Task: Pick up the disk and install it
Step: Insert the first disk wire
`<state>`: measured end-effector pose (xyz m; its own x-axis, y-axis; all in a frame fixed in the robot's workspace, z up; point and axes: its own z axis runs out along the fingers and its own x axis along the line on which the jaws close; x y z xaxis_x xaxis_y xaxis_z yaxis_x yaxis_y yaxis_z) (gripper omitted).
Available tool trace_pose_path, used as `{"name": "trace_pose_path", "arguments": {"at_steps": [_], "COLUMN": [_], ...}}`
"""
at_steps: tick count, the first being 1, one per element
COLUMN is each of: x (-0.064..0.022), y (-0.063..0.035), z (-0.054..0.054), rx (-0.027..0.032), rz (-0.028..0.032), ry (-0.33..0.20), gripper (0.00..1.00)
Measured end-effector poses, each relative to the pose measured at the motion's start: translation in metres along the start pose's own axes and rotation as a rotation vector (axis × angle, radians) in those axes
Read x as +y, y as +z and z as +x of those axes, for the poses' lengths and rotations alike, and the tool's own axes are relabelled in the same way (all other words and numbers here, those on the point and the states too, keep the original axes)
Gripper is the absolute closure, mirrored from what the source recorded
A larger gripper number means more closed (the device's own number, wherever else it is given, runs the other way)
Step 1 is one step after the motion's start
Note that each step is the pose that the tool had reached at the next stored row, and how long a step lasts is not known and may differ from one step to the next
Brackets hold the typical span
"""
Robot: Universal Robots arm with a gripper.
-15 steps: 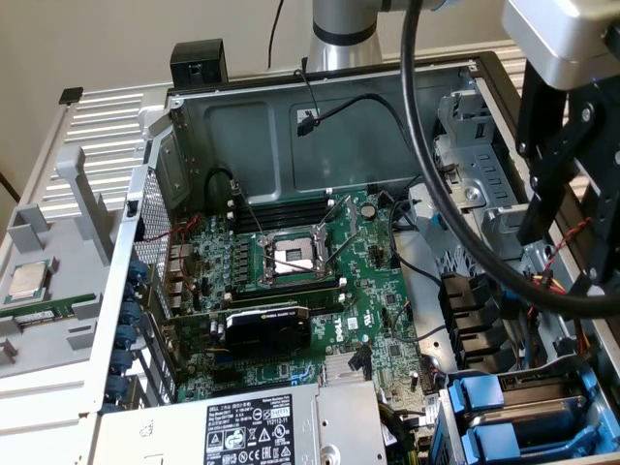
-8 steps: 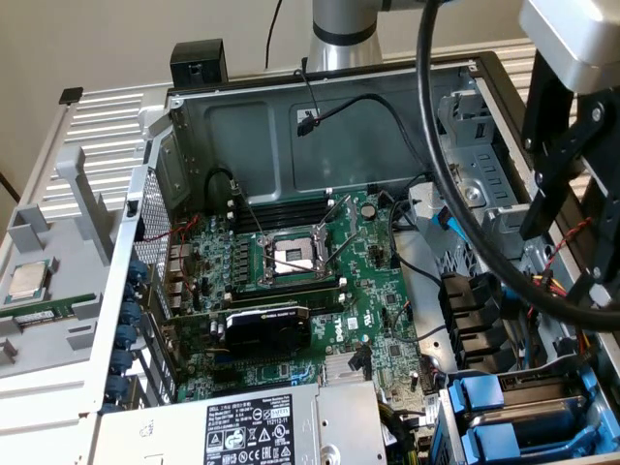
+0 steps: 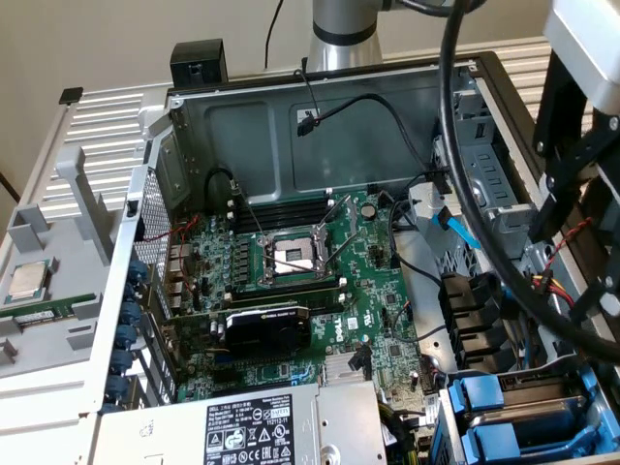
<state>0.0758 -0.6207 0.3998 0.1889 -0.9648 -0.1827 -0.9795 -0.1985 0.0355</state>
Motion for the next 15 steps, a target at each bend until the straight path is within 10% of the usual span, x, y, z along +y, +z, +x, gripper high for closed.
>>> {"name": "trace_pose_path", "arguments": {"at_steps": [15], "x": [-0.0139], "y": [0.0076], "z": [0.025], "rx": [-0.0176], "rz": [-0.0295], "ry": [0.003], "gripper": [0.54]}}
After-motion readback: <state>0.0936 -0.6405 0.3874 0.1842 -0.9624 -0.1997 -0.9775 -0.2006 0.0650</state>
